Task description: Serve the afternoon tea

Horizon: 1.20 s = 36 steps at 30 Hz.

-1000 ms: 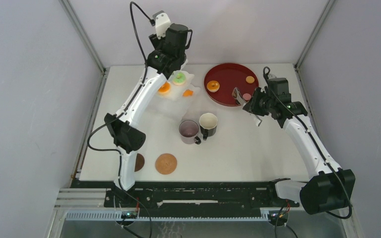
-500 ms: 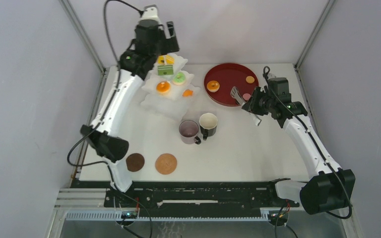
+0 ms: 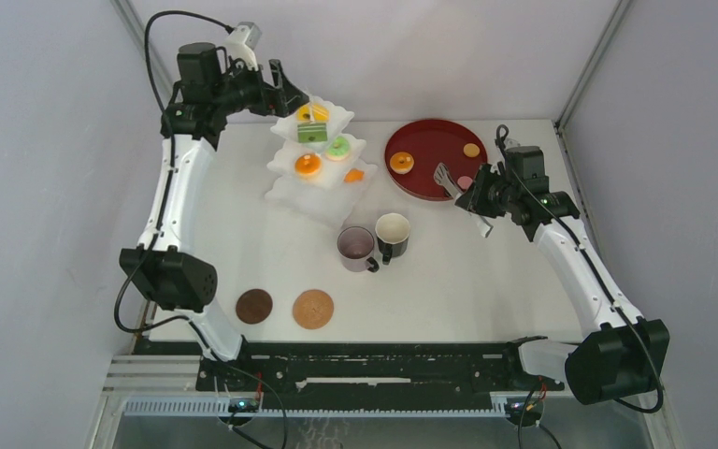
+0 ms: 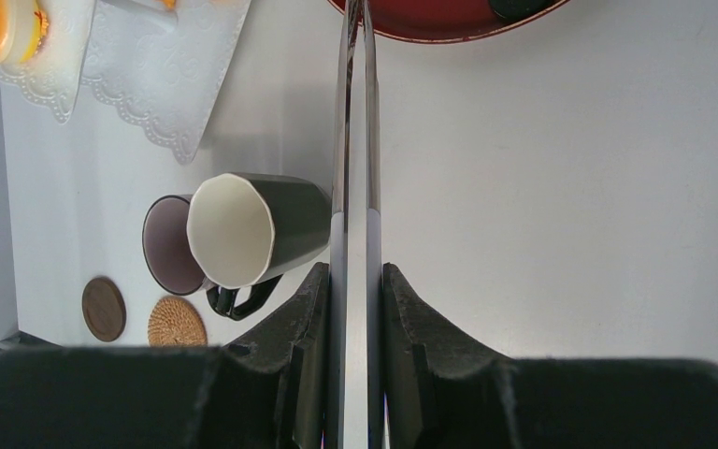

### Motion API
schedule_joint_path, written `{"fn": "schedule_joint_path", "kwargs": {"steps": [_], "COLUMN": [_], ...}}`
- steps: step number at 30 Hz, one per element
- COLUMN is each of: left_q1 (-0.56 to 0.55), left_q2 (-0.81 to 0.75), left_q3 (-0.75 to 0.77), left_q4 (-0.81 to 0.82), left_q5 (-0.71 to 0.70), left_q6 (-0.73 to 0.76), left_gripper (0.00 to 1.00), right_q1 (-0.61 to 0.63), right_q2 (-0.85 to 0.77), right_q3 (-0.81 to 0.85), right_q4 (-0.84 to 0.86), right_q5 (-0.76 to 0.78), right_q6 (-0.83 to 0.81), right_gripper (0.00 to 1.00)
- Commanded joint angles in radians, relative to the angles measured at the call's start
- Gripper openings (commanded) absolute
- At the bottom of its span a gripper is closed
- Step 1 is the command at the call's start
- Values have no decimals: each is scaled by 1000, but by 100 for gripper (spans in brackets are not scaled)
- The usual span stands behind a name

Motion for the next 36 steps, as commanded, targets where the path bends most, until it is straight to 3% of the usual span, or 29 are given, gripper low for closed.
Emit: {"fn": "schedule_joint_path", "kwargs": {"steps": [1,11,17,22,28,36], "left_q1": [69,99,156,179,157,126], "left_q2": [-5,76,108,196,338,462], "left_q3": [-15,31,-29,82,213,231], "left_q4": [27,-107,70,95,268,1146], "left_q5": [247,382,553,660,751,878], "left_q6": [103,403,404,347,169,-585], "left_gripper": [91,88,87,87,87,86], "right_q1": [-2,-3,-3,-3,-1,-1], "right_q2": [-38,-54,-59,-44,-17,12], "right_q3": [12,13,16,22,49,80], "right_q4": [43,23,2,-5,-16,-30], "right_q5": [-4,2,12,13,12,25], "right_q6": [12,17,16,17,15,15], "right_gripper": [8,8,8,8,8,8]}}
